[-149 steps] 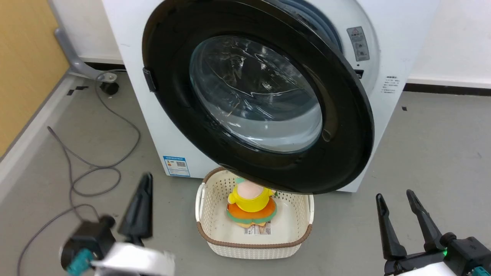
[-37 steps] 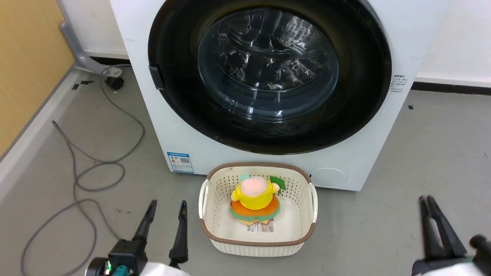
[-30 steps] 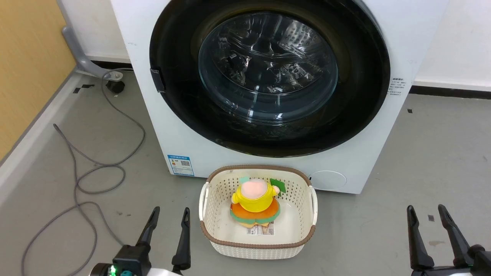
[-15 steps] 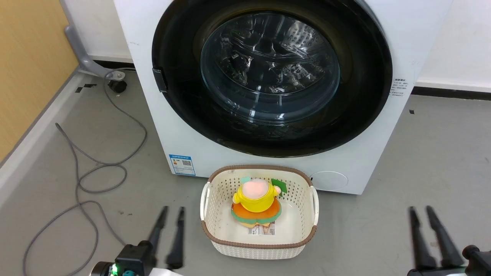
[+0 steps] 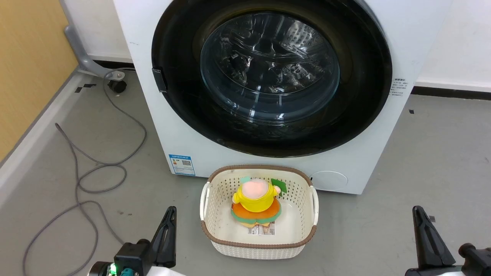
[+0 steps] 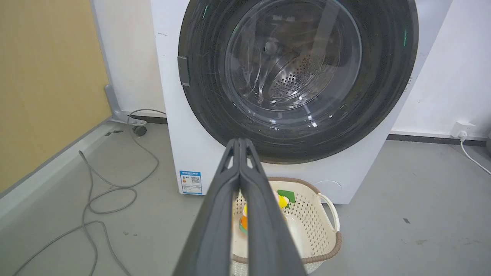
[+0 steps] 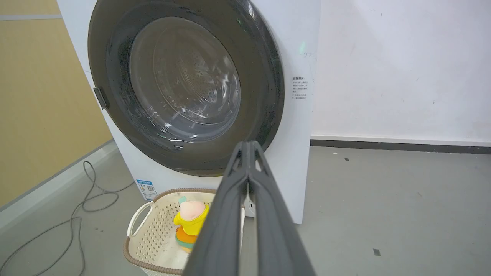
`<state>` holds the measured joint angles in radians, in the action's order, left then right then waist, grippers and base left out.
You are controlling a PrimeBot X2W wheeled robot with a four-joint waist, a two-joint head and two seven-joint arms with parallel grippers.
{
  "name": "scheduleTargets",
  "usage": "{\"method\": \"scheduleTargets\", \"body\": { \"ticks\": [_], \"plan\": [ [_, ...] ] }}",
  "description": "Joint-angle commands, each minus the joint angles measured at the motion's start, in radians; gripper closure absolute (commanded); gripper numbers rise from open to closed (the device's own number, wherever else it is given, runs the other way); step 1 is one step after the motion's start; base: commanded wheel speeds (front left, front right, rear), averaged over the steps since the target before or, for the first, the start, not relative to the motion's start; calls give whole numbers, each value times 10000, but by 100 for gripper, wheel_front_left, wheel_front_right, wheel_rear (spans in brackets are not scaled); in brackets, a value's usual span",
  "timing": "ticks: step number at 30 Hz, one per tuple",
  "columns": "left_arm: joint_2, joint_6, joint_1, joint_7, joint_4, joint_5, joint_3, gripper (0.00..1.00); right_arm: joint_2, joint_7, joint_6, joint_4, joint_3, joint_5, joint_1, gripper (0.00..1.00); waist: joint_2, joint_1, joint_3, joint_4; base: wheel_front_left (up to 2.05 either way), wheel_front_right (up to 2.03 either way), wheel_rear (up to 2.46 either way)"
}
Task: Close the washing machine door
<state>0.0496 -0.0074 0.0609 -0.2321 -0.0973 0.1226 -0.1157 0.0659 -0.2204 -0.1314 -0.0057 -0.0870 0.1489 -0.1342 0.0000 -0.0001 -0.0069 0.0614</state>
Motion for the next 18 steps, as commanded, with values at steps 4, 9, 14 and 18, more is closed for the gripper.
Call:
{"method": "scheduleTargets", "body": {
  "ticks": [4,9,14,18],
  "plan": [
    [1,10,-81,116,85,-136,85,100,-21,136,1,8,59,-127,146,100,0,1,3,-25,0,0,0],
    [1,13,-106,218,126,-186,134,100,-27,232,1,10,96,-190,202,100,0,1,6,-53,0,0,0],
    [2,16,-130,319,167,-236,184,100,-34,327,2,12,134,-252,257,100,0,1,9,-80,0,0,0],
    [2,18,-150,401,200,-277,224,100,-39,404,2,14,164,-303,301,100,0,1,12,-102,0,0,0]
  ]
}}
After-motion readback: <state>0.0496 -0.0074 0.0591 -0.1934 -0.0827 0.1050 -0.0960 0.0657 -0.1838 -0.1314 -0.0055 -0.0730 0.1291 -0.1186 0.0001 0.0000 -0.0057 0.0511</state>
